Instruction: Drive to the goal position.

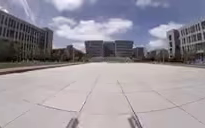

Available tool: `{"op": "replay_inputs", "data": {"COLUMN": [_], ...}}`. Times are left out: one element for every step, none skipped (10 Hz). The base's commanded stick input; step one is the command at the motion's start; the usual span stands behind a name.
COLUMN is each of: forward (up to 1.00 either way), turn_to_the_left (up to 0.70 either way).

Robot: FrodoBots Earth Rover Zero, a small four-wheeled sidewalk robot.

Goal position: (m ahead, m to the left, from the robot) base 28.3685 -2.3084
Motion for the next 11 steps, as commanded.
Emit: {"op": "replay_inputs", "data": {"forward": [0.70,0.70,0.70,0.70,0.70,0.70,0.70,0.70,0.70,0.70,0.70], "turn_to_the_left": [0.00,0.00,0.00,0.00,0.00,0.00,0.00,0.00,0.00,0.00,0.00]}}
